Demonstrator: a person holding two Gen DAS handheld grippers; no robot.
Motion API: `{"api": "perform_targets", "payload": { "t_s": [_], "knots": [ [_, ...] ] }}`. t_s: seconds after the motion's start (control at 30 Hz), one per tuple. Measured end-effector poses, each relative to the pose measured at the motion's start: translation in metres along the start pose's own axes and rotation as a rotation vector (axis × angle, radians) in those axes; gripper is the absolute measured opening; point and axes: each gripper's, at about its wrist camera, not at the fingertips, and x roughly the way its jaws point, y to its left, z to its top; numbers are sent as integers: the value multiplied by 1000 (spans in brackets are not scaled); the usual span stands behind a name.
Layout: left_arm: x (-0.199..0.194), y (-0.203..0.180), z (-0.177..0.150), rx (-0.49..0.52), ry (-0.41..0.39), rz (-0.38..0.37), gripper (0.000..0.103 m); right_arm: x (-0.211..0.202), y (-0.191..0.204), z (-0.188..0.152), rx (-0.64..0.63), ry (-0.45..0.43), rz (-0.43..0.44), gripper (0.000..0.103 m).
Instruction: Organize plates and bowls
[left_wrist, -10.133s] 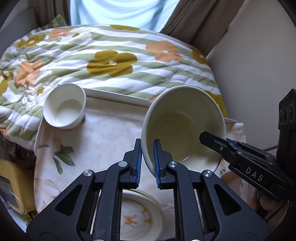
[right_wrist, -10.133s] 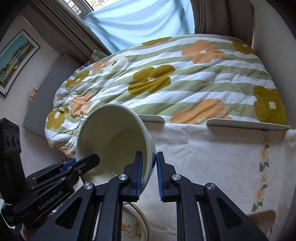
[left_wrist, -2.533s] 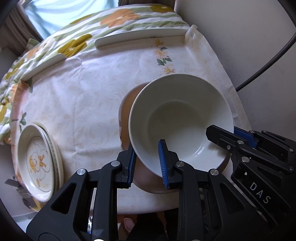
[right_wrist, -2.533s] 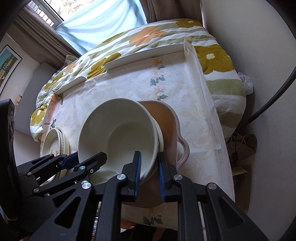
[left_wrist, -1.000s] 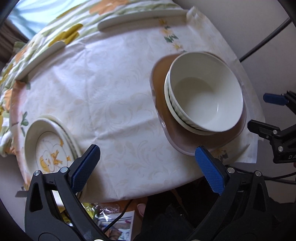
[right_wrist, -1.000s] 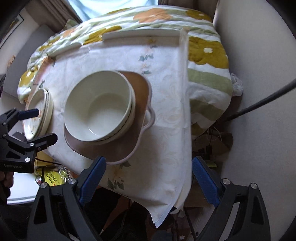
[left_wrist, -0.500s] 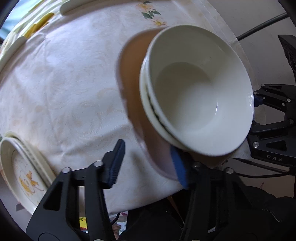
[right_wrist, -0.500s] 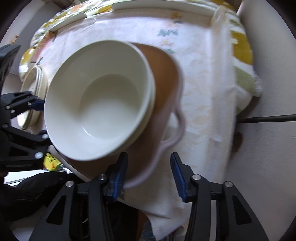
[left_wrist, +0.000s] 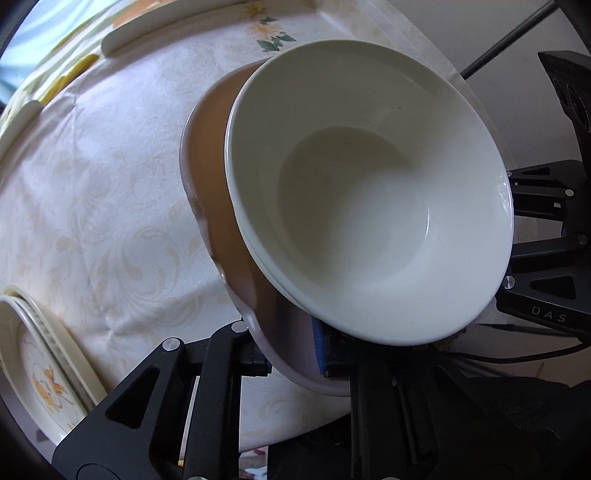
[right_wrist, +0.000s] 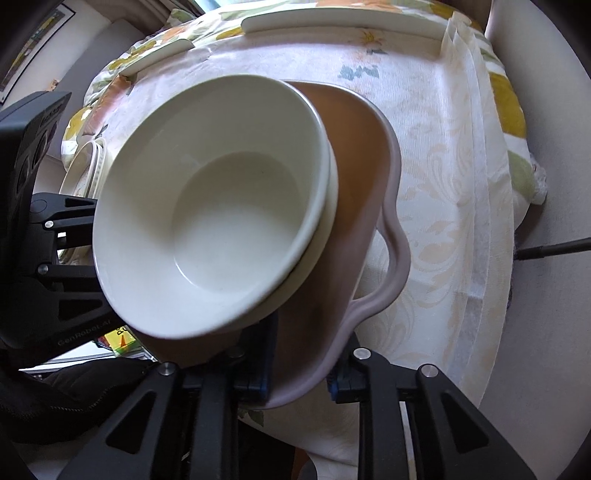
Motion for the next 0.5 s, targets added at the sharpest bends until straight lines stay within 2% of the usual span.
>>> {"api": "perform_targets", "payload": {
  "t_s": [0.3,0.4,0.5],
  "knots": [
    [-42,7,-12,-62,-78,58,14,-21,16,11,-90,-43,-5,21],
    [-65,18,-24,-105,-111,80,14,-35,32,19,-141,-54,2,21],
    [-88,30,-51,-156,-137,96,14,-45,51,27,-176,-61,23,21]
  ]
}}
